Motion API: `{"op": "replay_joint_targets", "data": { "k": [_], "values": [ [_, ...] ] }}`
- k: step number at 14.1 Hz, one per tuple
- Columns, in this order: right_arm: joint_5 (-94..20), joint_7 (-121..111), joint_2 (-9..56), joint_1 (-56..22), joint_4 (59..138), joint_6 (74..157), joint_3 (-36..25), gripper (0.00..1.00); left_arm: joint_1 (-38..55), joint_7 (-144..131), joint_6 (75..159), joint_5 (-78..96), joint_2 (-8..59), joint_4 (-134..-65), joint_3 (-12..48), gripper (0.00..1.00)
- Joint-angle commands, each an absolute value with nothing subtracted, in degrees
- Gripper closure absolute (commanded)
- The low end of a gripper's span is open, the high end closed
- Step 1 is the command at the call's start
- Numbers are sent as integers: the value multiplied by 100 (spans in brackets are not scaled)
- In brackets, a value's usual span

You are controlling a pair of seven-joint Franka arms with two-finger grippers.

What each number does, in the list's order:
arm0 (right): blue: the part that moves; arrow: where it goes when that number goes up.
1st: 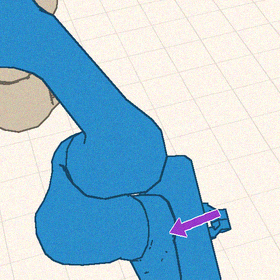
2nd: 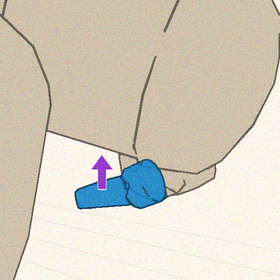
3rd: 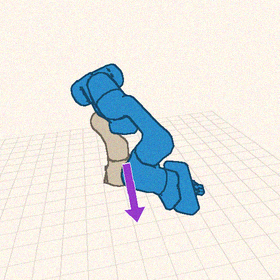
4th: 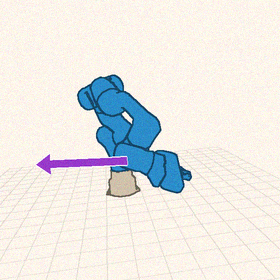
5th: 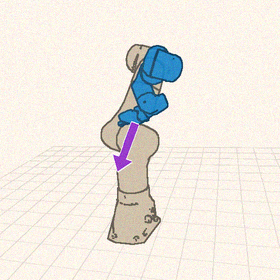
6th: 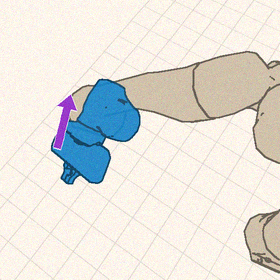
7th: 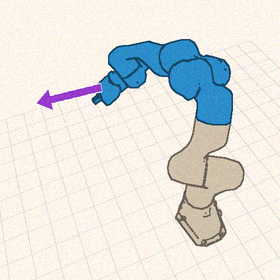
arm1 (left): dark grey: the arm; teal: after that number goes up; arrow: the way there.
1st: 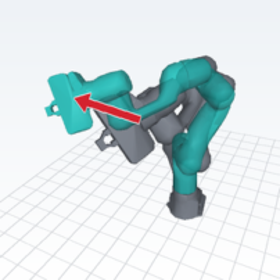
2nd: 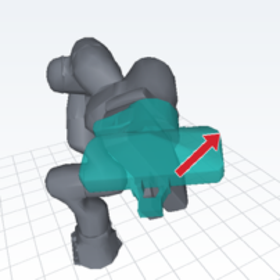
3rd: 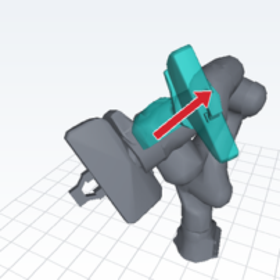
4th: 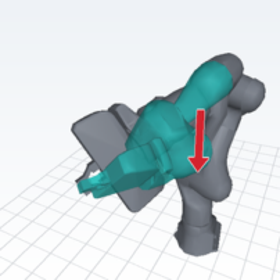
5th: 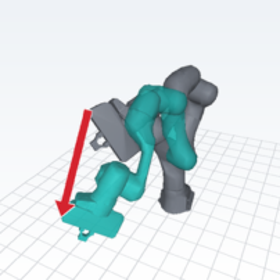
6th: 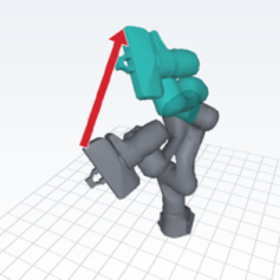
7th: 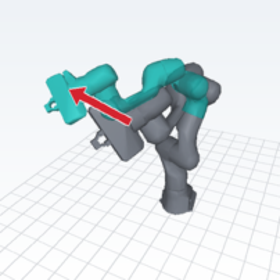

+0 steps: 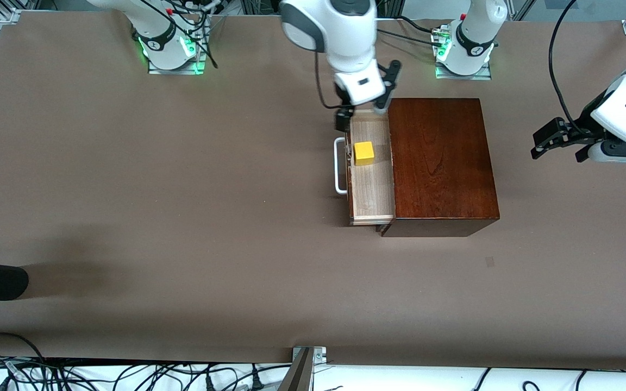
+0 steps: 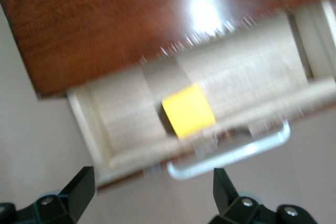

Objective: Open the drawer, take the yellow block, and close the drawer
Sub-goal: 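Lower the right gripper into the drawer and grasp the yellow cube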

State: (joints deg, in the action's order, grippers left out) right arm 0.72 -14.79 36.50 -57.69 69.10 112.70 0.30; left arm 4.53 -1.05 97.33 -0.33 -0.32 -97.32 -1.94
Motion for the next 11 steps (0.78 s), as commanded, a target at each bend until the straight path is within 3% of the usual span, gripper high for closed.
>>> {"op": "replay_joint_targets", "data": {
  "k": [1,11],
  "values": [
    [403,-2081,4297,-5924,6258,11425,9,0,431,9,9615,-18,-70,-9686,-167,0],
    [580,-3164,4684,-5836,6275,11777,-97,0,439,0,9606,-9,-70,-9677,-149,0]
  ]
}}
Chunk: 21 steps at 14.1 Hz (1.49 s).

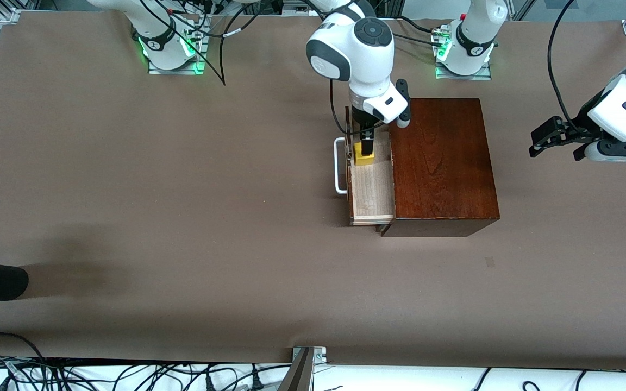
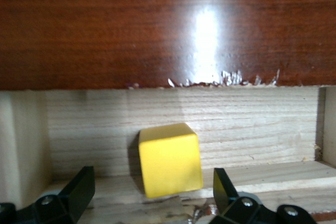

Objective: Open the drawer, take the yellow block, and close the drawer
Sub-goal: 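Lower the right gripper into the drawer and grasp the yellow cube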

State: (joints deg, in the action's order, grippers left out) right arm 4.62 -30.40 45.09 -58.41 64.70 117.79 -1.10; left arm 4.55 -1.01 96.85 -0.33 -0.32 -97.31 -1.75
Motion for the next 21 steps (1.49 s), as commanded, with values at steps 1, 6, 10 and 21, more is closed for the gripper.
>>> {"op": "replay_joint_targets", "data": {
  "k": [1,6,10,21],
  "values": [
    [589,-3164,4711,-5836,6275,11786,-97,0,439,0,9606,-9,-70,-9677,-149,0],
    [589,-3111,4965,-5836,6267,12015,-97,0,440,-9,9598,-18,-70,-9668,-141,0],
    [650,-3173,4975,-5836,6258,12024,-114,50,448,-9,9554,-18,-62,-9624,-141,0],
    [273,-3190,4018,-5529,5616,10065,-264,100,457,-18,9483,-18,-53,-9598,-132,0]
  ]
}}
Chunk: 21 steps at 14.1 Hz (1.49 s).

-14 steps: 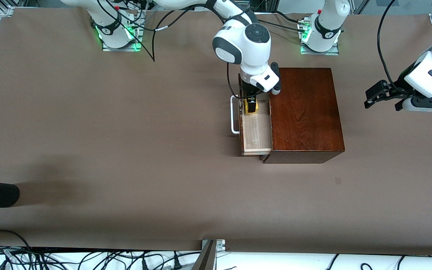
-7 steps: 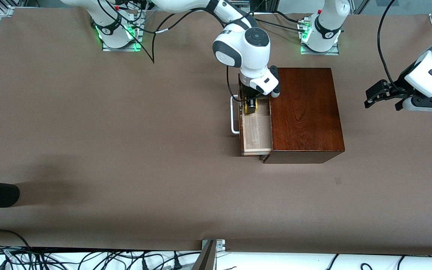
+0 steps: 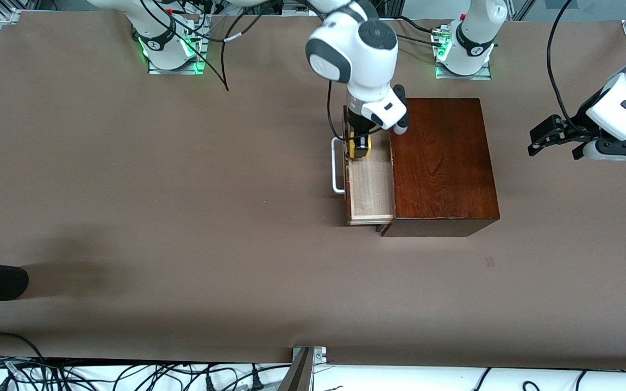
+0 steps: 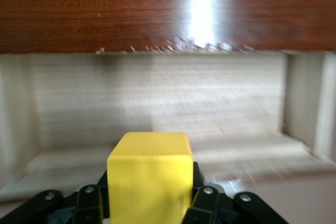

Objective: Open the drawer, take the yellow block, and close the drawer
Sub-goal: 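Lift the cube out with the right gripper while the left gripper reaches the drawer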

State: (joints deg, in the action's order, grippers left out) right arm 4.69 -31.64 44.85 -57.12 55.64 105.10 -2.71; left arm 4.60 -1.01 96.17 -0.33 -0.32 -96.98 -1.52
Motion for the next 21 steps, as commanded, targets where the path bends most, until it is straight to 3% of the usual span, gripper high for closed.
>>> {"op": "replay_joint_targets", "data": {
  "k": [1,8,16,18,21],
  "values": [
    [255,-3147,3877,-5424,5616,9863,-264,100,457,-18,9440,-18,-53,-9598,-141,0],
    [167,-2777,2893,-4397,5634,8887,-387,100,501,-9,9369,-18,-61,-9580,-132,0],
    [-685,-2777,2585,-1945,5669,8218,-352,100,632,2175,8851,579,87,-9589,447,0],
    [-651,-2690,2121,-1610,6489,8314,-343,100,799,2671,8807,1060,315,-9580,684,0],
    [-581,-2076,1391,-1100,8388,9480,-299,100,1229,2663,8552,1660,622,-9328,1185,0]
  ]
}}
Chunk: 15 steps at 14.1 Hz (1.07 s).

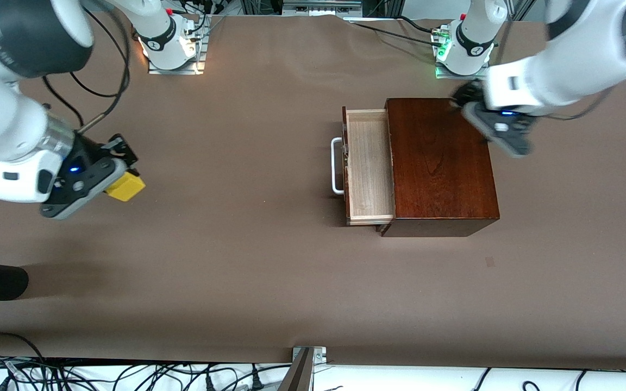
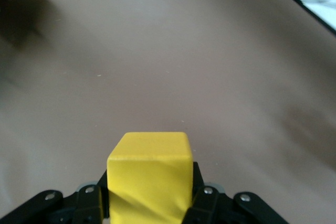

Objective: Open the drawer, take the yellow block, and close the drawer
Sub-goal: 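Lift the cube out with the right gripper while the left gripper reaches the drawer, then push the drawer shut with the left gripper while the right gripper sets the cube down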

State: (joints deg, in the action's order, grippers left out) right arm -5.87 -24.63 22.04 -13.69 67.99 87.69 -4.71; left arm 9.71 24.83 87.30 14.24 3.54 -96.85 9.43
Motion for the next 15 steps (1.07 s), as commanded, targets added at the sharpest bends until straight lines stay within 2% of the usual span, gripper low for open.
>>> {"op": "replay_joint_targets", "data": {
  "k": [1,4,6,11,13,15],
  "values": [
    [-554,-1831,1189,-1081,8942,9649,-290,100,1439,2663,8482,1661,1007,-8968,1274,0],
    [-29,-934,818,-993,10121,10386,-115,100,2072,2821,8525,1626,1816,-8404,1283,0],
    [123,-600,721,-976,10737,10922,-18,100,2546,3345,8927,1495,2432,-7947,1274,0],
    [123,-273,642,-967,12136,12522,61,100,3049,4839,10465,802,3154,-7963,1283,0],
    [123,-272,694,-949,12680,13250,70,100,3138,5220,10757,423,3435,-7980,1283,0],
    [114,-272,913,-949,12858,13692,70,100,3234,5229,10950,160,3629,-7980,1283,0]
  ]
}}
